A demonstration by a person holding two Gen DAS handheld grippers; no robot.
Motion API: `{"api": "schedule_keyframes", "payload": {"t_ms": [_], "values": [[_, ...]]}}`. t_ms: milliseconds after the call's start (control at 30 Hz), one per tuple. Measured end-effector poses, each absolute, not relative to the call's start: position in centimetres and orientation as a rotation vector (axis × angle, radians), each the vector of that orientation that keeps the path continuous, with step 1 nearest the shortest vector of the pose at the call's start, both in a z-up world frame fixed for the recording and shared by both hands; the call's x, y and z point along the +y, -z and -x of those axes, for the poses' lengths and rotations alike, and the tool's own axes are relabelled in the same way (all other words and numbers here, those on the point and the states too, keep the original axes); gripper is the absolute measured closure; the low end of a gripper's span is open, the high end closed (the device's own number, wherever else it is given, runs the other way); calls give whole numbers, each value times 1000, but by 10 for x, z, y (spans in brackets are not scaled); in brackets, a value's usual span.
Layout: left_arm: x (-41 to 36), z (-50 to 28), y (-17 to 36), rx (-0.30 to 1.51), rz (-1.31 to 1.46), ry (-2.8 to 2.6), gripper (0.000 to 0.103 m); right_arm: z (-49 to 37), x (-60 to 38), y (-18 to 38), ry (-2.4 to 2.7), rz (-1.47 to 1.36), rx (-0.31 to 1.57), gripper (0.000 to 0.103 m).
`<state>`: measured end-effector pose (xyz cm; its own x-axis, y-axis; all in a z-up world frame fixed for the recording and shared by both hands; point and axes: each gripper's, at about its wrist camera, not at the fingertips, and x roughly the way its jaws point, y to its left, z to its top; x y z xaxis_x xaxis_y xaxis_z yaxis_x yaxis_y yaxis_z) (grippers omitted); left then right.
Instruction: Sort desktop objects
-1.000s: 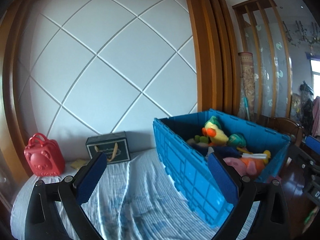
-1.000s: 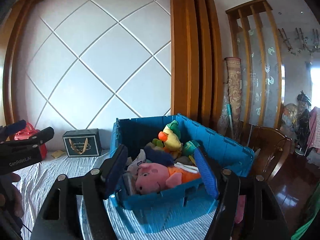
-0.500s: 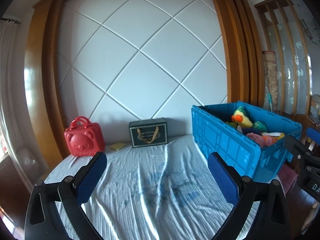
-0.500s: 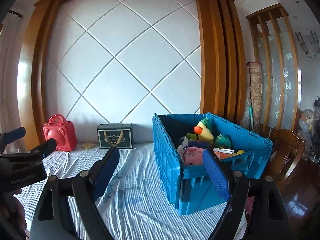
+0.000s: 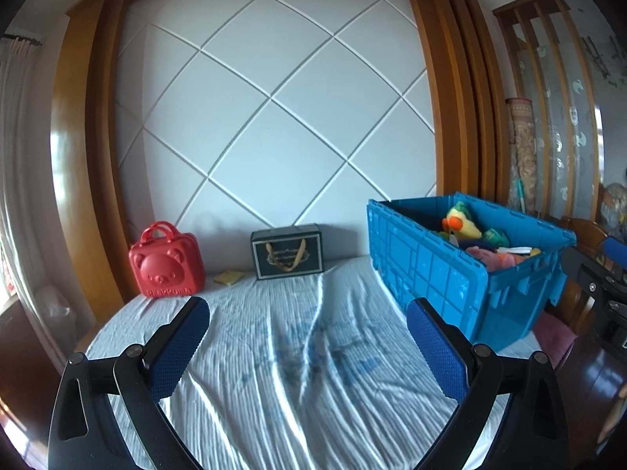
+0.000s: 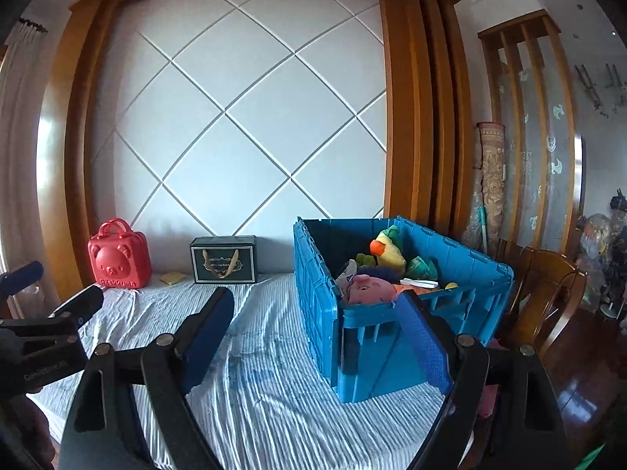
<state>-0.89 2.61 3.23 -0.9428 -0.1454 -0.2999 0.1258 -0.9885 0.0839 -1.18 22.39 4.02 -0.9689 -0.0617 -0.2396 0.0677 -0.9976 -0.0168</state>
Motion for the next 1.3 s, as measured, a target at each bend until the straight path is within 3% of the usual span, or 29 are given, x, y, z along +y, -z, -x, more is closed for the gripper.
{"api": "schedule_keyframes", "payload": {"t_ms": [633, 1300], "values": [[44, 25, -23, -162, -565, 3090, 1, 19, 220, -35, 3068, -436, 57, 18], [39, 22, -42, -171, -466, 3104, 1, 18, 221, -32, 3042, -433, 73, 18]]}}
